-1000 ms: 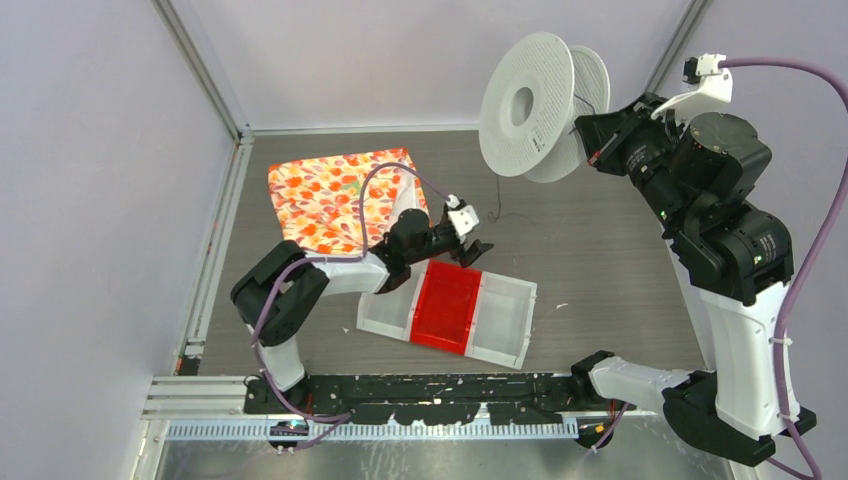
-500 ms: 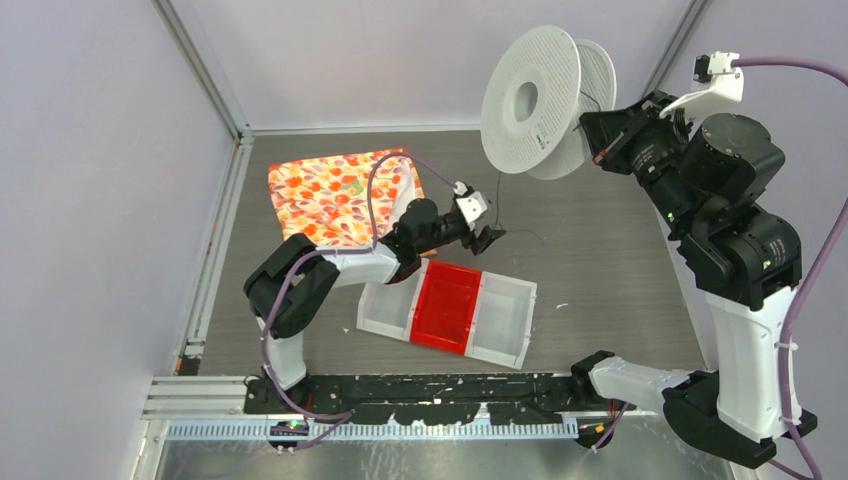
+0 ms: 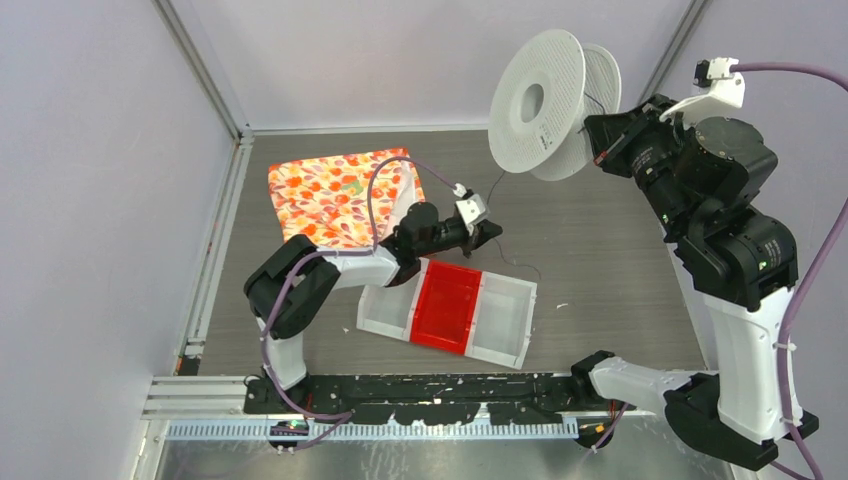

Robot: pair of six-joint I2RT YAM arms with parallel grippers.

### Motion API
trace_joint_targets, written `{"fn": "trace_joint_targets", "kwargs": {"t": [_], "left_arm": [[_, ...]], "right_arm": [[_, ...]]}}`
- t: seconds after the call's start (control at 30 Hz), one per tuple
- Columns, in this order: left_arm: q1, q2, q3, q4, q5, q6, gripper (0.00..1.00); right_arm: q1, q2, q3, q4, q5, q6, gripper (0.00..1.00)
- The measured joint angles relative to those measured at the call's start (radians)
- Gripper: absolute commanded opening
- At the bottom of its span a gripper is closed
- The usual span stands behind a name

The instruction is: Wrap the cables

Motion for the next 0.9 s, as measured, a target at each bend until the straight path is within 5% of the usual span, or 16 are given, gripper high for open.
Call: {"fn": "trace_joint_targets", "kwargs": {"t": [0.43, 0.9], "left_arm": [[-0.087, -0.263, -0.085, -0.108, 0.046, -0.252, 0.00], [-0.089, -0.470, 0.079, -0.647, 0.126, -0.428, 0.00]], "right_arm": [[0.000, 0.042, -0.111, 0.038, 0.230, -0.013, 0.00], [0.000, 0.132, -0.211, 0.045, 0.351, -0.096, 0.01]]}}
